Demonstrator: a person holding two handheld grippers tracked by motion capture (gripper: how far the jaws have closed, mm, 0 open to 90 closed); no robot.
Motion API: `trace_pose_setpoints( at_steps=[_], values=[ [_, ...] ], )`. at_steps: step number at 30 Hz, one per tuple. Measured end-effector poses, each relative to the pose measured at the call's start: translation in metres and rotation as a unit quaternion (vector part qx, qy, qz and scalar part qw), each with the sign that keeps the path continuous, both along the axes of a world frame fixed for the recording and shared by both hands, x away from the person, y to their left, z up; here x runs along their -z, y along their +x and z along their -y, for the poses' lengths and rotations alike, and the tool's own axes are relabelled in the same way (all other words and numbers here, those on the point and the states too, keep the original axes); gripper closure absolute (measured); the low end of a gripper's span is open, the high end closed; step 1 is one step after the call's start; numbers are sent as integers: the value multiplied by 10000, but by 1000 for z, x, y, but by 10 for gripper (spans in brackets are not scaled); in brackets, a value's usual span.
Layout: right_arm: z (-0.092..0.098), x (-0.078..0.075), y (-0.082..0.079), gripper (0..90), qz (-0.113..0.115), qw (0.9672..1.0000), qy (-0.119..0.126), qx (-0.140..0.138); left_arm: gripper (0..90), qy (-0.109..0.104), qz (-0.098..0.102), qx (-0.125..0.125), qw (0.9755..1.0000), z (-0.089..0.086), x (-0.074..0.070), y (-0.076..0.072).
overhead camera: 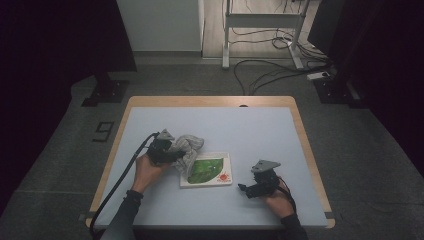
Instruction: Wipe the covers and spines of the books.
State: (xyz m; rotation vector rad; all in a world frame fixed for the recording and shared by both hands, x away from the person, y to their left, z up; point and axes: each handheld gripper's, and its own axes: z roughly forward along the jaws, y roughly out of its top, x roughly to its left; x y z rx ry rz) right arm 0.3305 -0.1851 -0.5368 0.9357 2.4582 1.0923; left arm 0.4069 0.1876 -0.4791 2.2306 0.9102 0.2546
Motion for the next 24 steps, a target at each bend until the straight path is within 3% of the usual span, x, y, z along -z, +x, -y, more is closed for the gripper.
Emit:
trace_pose_setpoints(
  at_steps=[11,24],
  values=[
    [0,0,0,90,2,10000,3,2,645,-44,-148,-30,9999,13,8,5],
    [0,0,0,91,-4,10000,6,-7,645,104,-117,378,9992,62,9,11]
  ],
)
